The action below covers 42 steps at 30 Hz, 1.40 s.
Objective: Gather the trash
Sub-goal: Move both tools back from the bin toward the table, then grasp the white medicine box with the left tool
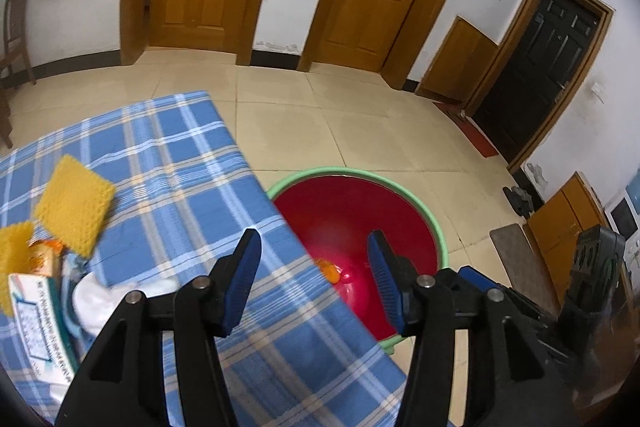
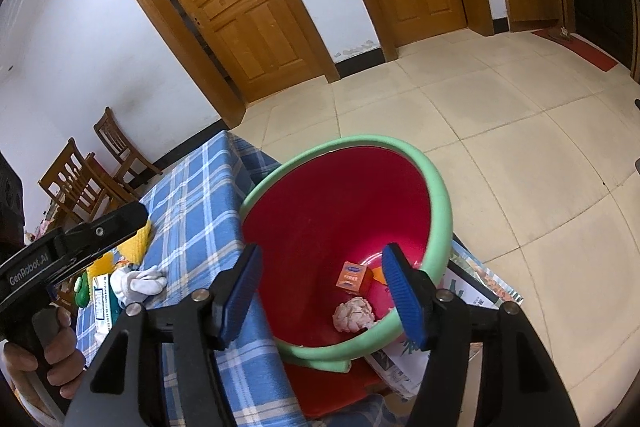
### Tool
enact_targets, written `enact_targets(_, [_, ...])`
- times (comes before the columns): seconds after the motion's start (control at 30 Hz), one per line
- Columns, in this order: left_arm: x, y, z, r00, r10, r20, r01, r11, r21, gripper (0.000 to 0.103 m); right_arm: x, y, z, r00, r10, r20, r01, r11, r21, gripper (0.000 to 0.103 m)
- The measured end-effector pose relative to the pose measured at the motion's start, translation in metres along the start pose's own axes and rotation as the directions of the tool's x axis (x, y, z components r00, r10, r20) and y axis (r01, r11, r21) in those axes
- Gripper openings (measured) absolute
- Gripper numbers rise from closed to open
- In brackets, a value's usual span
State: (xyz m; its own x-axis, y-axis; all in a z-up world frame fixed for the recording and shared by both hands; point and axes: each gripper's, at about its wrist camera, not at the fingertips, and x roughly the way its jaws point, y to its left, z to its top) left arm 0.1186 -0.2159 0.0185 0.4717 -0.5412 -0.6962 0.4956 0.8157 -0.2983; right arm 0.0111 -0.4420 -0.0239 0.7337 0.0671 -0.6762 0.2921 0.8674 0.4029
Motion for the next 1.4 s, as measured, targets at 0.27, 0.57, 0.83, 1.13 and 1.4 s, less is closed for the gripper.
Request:
enact_targets(0.27, [-0.030,0.029,-0.014,0.997,0.074,0.021,-0.072,0.996,-0.056,0.055,-0.002,0.021,-0.004,0.999,0.033,-0.011,-0.033,0.999,-0.032,0.072])
enact_targets(0.57, [-0.056,0.078,-0.037,0.986,0.166,0.024,-0.160,0.973,-0.167,0.056,-0.003,0.049,-0.013,0.997,0.066,-0.041,-0.069,0.994,-0.082,0.072])
enact_targets(0.83, [-0.072,0.113,-0.056,0.974,0.226,0.013,-0.217,0.949,-0.230,0.057,0.003,0.078,-0.025,0.994,0.079,-0.081,-0.089,0.988,-0.125,0.072])
enact_targets(1.13, [-0.085,0.148,-0.070,0.943,0.332,0.012,-0.314,0.902,-0.297,0.063,0.012,0.101,-0.033,0.989,0.080,-0.123,-0.099,0.982,-0.162,0.073])
enact_targets(1.4, [-0.079,0.169,-0.080,0.922,0.387,-0.016,-0.373,0.875,-0.308,0.066,0.019,0.116,-0.040,0.987,0.063,-0.149,-0.092,0.977,-0.194,0.074])
